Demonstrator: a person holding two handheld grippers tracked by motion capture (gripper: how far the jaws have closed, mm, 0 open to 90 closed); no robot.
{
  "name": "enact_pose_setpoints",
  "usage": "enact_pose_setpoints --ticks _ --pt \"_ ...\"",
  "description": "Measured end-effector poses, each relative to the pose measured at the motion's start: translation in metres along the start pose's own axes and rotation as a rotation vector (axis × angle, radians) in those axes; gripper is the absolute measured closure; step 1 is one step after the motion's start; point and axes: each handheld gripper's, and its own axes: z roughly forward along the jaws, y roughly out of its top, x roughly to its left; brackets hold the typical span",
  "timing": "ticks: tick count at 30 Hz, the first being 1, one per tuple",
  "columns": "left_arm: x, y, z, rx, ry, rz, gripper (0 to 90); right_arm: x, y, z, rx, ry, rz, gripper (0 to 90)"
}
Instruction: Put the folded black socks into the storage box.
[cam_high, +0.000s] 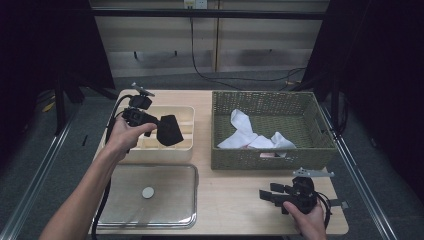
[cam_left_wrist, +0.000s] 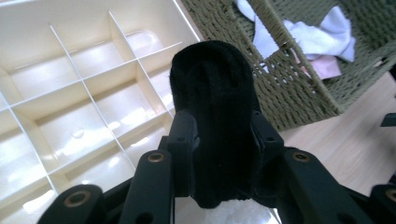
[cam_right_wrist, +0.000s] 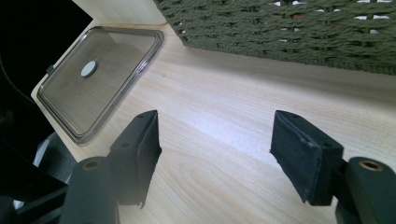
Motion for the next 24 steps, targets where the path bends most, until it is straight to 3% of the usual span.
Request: enact_pose_setpoints --ticks 2,3,5,7,9,11,14,22,24 --pt "-0.001 0.003 0.004 0.017 0.008 0.012 67.3 0.000 0.000 0.000 0.000 0.000 0.001 32.5" --pt "-0.001 0.004 0.007 0.023 -0.012 0.006 67.3 -0.001 0.000 0.000 0.000 -0.001 0.003 32.4" --pt "-0.002 0.007 0.012 0.043 0.016 0.016 67.2 0.000 0.000 0.000 0.001 0.001 0.004 32.3" --pt "-0.002 0.009 0.019 0.059 0.013 0.004 67.2 0.000 0.000 0.001 0.010 0.004 0.005 31.9" --pt "-0.003 0.010 0.027 0.092 0.035 0.020 67.2 0.001 0.000 0.001 0.012 0.005 0.003 31.4" --pt "-0.004 0.011 0.034 0.098 0.034 0.008 67.2 0.002 -0.001 0.001 0.012 0.009 -0.003 31.2" --pt "-0.008 0.012 0.043 0.128 0.042 0.023 67.3 0.001 -0.001 0.001 0.012 0.009 -0.002 31.0" --pt "-0.013 0.015 0.056 0.154 0.056 0.041 67.2 0.001 -0.001 -0.002 0.006 0.009 0.000 29.2" --pt "-0.012 0.015 0.057 0.156 0.053 0.030 67.2 0.001 -0.001 -0.003 0.002 0.009 -0.004 28.6"
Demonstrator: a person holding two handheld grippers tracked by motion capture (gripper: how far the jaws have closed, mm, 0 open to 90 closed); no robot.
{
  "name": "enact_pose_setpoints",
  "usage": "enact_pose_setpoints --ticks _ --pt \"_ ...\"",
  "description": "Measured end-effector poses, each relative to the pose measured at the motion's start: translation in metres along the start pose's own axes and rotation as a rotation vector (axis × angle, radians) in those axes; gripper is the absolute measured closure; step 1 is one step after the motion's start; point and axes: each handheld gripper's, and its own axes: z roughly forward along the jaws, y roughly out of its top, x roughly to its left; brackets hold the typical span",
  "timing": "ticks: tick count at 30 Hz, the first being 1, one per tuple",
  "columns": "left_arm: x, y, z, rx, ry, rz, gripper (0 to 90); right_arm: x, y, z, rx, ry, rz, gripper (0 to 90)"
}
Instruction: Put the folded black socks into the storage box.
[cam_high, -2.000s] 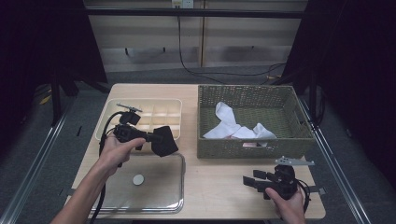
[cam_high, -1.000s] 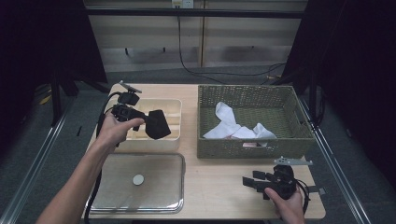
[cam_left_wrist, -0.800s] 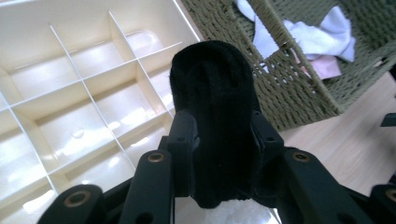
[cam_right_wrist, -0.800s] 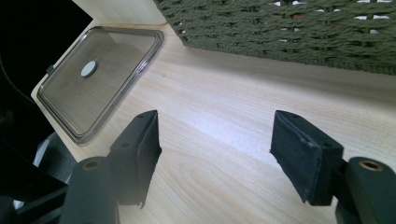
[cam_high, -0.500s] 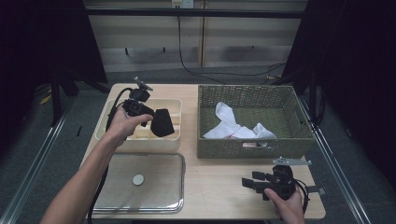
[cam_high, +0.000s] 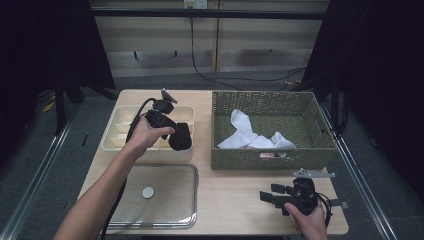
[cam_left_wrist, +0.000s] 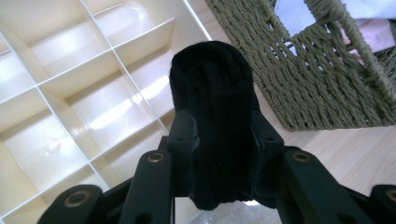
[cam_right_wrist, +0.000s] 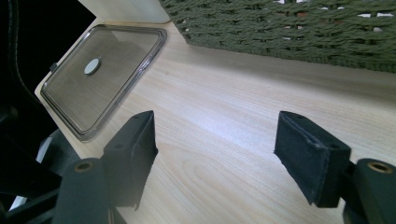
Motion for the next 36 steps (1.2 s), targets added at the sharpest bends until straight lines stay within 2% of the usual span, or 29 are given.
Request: enact_pose_setpoints --ticks 2,7,12,14,17,19,21,25,27,31,36 --pt "0.001 0.000 0.002 0.005 -0.003 -0.005 67.2 -0.001 0.000 0.000 0.000 -0.004 0.008 28.2" --pt "-0.001 0.002 0.010 0.029 0.022 0.006 67.3 0.000 0.000 0.001 0.002 -0.009 0.006 28.2" --pt "0.001 0.002 0.015 0.041 0.014 0.009 67.4 -0.001 0.000 0.002 0.003 -0.012 0.005 28.2" --pt "0.002 0.002 0.019 0.048 0.020 0.010 67.5 0.000 0.000 0.002 0.005 -0.014 0.003 28.2" --pt "0.000 0.001 0.030 0.078 0.052 0.023 67.6 -0.001 0.000 0.003 0.004 -0.014 0.003 28.2" --pt "0.000 0.001 0.033 0.080 0.053 0.023 67.7 -0.001 0.000 0.003 0.004 -0.014 0.001 28.2" --pt "0.000 0.001 0.034 0.083 0.050 0.023 67.8 0.000 0.000 0.002 0.002 -0.014 0.005 28.2" --pt "-0.002 0.004 0.036 0.116 0.070 0.030 68.0 -0.002 0.000 0.002 0.006 -0.018 0.009 28.2" --pt "-0.001 0.007 0.038 0.148 0.067 0.023 68.1 -0.001 0.000 0.003 0.004 -0.017 0.007 28.2" --pt "-0.002 0.010 0.042 0.171 0.072 0.026 68.3 -0.001 0.000 0.003 0.003 -0.016 0.001 28.2" --pt "0.000 0.012 0.045 0.191 0.058 0.019 68.5 -0.001 0.000 0.003 0.008 -0.017 0.011 28.2"
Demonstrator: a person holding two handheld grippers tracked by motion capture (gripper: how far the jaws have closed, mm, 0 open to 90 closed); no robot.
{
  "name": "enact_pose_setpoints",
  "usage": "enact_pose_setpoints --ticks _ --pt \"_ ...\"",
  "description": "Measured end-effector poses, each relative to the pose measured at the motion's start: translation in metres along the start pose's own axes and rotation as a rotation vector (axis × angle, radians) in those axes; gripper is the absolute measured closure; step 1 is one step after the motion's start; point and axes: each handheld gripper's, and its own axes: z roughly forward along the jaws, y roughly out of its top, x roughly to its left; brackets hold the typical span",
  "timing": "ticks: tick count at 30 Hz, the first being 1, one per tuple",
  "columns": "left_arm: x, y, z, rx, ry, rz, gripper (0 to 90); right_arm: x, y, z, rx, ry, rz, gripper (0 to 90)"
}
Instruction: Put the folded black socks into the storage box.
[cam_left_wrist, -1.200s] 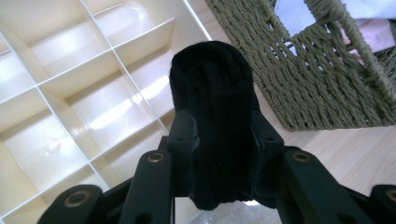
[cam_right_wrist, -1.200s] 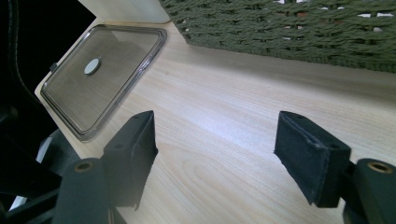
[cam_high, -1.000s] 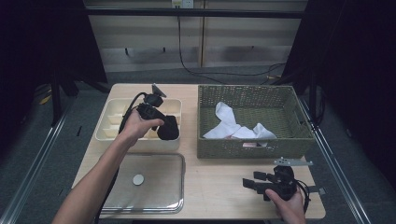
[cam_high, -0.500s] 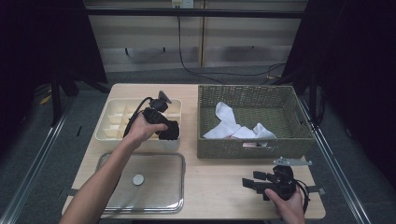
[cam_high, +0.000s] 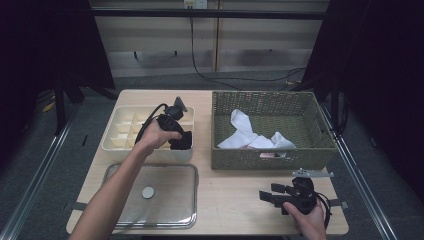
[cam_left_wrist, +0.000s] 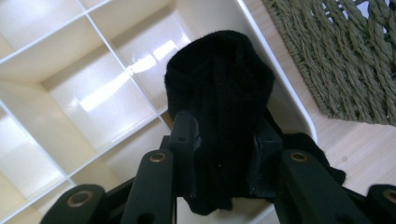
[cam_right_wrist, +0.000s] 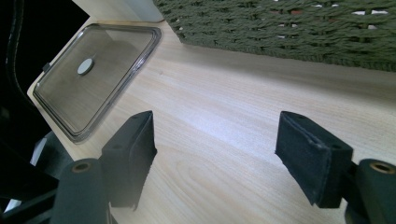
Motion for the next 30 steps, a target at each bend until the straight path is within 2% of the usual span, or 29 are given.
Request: enact_pose_setpoints --ticks 5,11,13,15,18,23,27,30 --pt "-0.006 0.000 0.005 0.011 0.023 0.021 68.7 0.000 0.000 0.001 -0.001 0.004 -0.008 28.2" --pt "-0.003 -0.005 0.008 -0.016 0.003 0.009 68.5 0.001 0.001 0.003 0.003 0.010 -0.015 28.2" --pt "-0.006 -0.005 0.011 -0.010 0.013 0.032 68.5 0.001 0.001 0.004 0.007 0.012 -0.011 28.2" --pt "-0.007 -0.005 0.013 -0.008 0.017 0.033 68.6 0.001 0.002 0.004 0.007 0.012 -0.012 28.2" --pt "-0.002 -0.005 0.017 0.000 -0.015 0.018 68.8 0.001 0.002 0.004 0.008 0.014 -0.013 28.2" --pt "-0.005 -0.006 0.021 0.006 0.006 0.026 68.8 0.000 0.001 0.004 0.007 0.016 -0.012 28.2" --pt "-0.001 -0.005 0.022 0.006 -0.016 0.022 68.9 0.001 0.001 0.004 0.009 0.017 -0.016 28.2" --pt "-0.003 -0.005 0.023 0.010 -0.005 0.028 68.9 0.001 0.001 0.004 0.008 0.017 -0.012 28.2"
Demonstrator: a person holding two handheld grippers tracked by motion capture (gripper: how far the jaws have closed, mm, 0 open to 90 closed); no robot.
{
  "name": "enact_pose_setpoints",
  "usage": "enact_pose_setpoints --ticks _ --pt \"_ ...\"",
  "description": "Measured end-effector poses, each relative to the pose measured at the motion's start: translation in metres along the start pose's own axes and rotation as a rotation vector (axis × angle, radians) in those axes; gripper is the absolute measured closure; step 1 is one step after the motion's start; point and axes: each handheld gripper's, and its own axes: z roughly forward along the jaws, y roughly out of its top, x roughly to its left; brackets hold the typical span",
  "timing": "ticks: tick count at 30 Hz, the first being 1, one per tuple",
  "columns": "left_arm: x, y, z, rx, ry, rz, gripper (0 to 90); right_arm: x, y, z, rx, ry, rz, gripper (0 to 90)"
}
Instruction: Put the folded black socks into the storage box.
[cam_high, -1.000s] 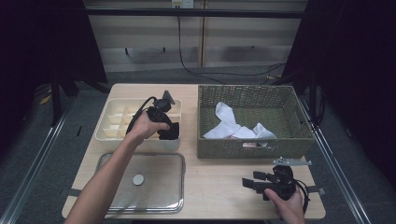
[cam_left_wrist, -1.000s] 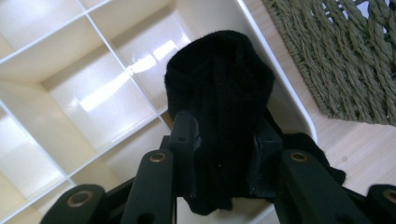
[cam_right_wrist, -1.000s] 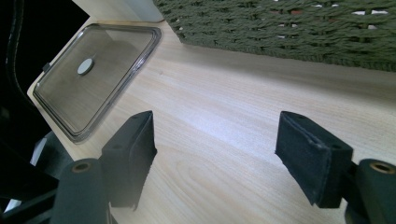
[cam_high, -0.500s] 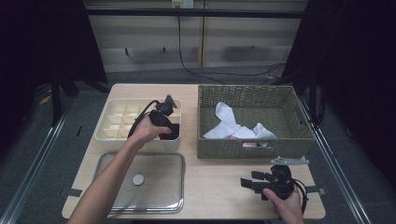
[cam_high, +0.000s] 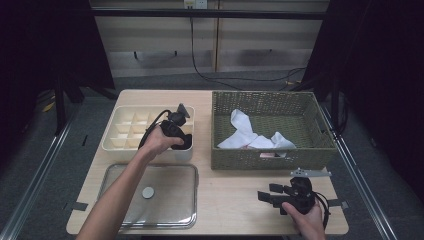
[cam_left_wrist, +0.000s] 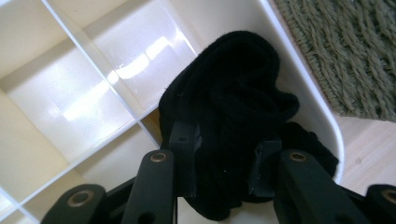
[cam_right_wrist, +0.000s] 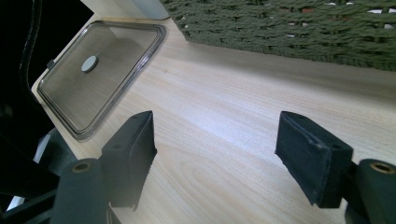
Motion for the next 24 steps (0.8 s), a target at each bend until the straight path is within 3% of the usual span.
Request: enact_pose_setpoints --ticks 6,13,16,20,24 --pt "0.0019 -0.0011 0.0037 -0.006 -0.012 -0.013 69.1 -0.0003 0.0005 0.0020 0.006 0.002 0.000 28.2" --pt "0.0047 0.0020 0.0064 0.023 -0.028 -0.018 69.3 0.0000 0.0002 0.0021 0.009 0.004 -0.006 28.2" --pt "0.0004 0.0021 0.0075 0.020 0.004 -0.013 69.2 -0.0002 0.0003 0.0018 0.009 0.005 -0.006 28.2" --pt "0.0048 0.0003 0.0060 0.010 -0.034 -0.026 68.4 0.0004 0.0003 0.0013 0.007 0.007 -0.011 28.1" --pt "0.0043 -0.0013 0.0038 -0.006 -0.035 -0.023 66.6 -0.0012 -0.0004 -0.0016 0.001 0.004 0.002 28.1"
